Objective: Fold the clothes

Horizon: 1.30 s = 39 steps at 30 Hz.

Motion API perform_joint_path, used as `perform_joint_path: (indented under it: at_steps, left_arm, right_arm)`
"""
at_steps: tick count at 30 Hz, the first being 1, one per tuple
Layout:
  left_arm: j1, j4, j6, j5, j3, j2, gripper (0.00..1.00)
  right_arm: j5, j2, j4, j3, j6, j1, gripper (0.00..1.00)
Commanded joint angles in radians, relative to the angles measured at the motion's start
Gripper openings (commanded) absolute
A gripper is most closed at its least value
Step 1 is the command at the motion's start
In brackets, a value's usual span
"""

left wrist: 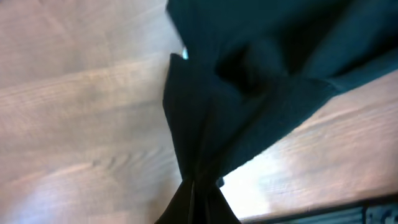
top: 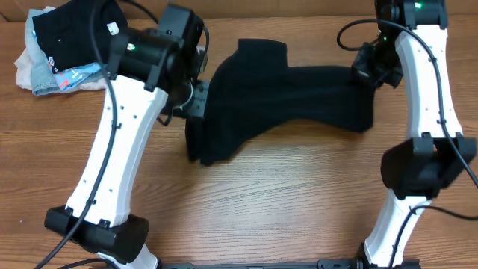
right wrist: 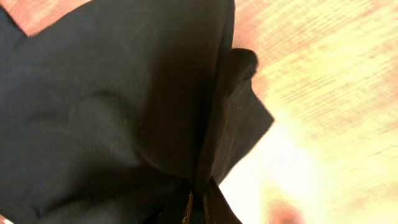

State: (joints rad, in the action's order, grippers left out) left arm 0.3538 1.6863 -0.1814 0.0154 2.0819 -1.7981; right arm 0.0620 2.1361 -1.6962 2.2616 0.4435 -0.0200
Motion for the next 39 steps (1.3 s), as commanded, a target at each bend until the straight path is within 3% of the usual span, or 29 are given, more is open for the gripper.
perform_joint_path:
  at_steps: [1, 7, 9, 11, 12, 13, 14, 18, 19, 20, 23, 30, 32, 34, 37, 39]
  left_arm:
    - [0.006, 0.003, -0.012, 0.011, -0.128, 0.0, 0.04]
    - [0.006, 0.003, -0.026, 0.012, -0.281, 0.0, 0.04]
    - [0.006, 0.003, -0.029, 0.012, -0.298, 0.0, 0.04]
    - [0.006, 0.003, -0.03, 0.012, -0.299, 0.0, 0.13]
    - [0.006, 0.003, -0.037, 0.012, -0.299, 0.0, 0.24]
    - [0.006, 0.003, -0.036, 0.018, -0.299, 0.0, 0.25]
    - [0.007, 0.003, -0.036, 0.035, -0.3, 0.0, 0.34]
    - [0.013, 0.003, -0.003, 0.112, -0.3, 0.0, 0.8]
    - [0.016, 0.003, 0.004, 0.116, -0.3, 0.0, 0.85]
    - [0.019, -0.002, 0.005, 0.115, -0.3, 0.0, 0.87]
    - [0.02, -0.077, 0.006, 0.115, -0.3, -0.001, 0.83]
    - [0.02, -0.431, 0.011, 0.116, -0.3, -0.045, 0.57]
    - [0.02, -0.516, 0.014, 0.116, -0.3, -0.088, 0.45]
    - [0.02, -0.579, 0.013, 0.117, -0.3, -0.139, 0.26]
    - [0.02, -0.64, 0.017, 0.13, -0.3, -0.224, 0.1]
    - [0.02, -0.667, 0.017, 0.14, -0.3, -0.28, 0.04]
  right_arm:
    - [0.055, -0.078, 0.002, -0.085, -0.006, -0.01, 0.04]
    - [0.058, -0.153, 0.002, -0.325, -0.006, -0.01, 0.05]
    - [0.058, -0.168, 0.002, -0.406, -0.006, -0.01, 0.1]
    - [0.058, -0.18, 0.002, -0.478, -0.006, -0.01, 0.15]
    - [0.058, -0.184, 0.002, -0.506, -0.007, -0.01, 0.23]
    - [0.058, -0.187, 0.001, -0.529, -0.007, -0.01, 0.29]
    - [0.058, -0.187, 0.001, -0.547, -0.007, -0.01, 0.35]
    - [0.082, -0.187, 0.001, -0.568, -0.007, -0.01, 0.75]
    - [0.09, -0.188, 0.001, -0.568, -0.007, -0.01, 0.92]
    - [0.097, -0.187, 0.002, -0.568, -0.007, -0.011, 1.0]
    - [0.106, -0.187, 0.028, -0.568, -0.007, -0.013, 1.0]
    - [0.093, -0.187, 0.217, -0.568, -0.006, -0.015, 1.0]
    - [0.084, -0.187, 0.289, -0.568, -0.006, -0.015, 0.97]
    - [0.083, -0.187, 0.349, -0.568, -0.006, -0.015, 0.73]
    - [0.083, -0.187, 0.433, -0.568, -0.006, -0.015, 0.34]
    - [0.083, -0.187, 0.465, -0.568, -0.006, -0.015, 0.22]
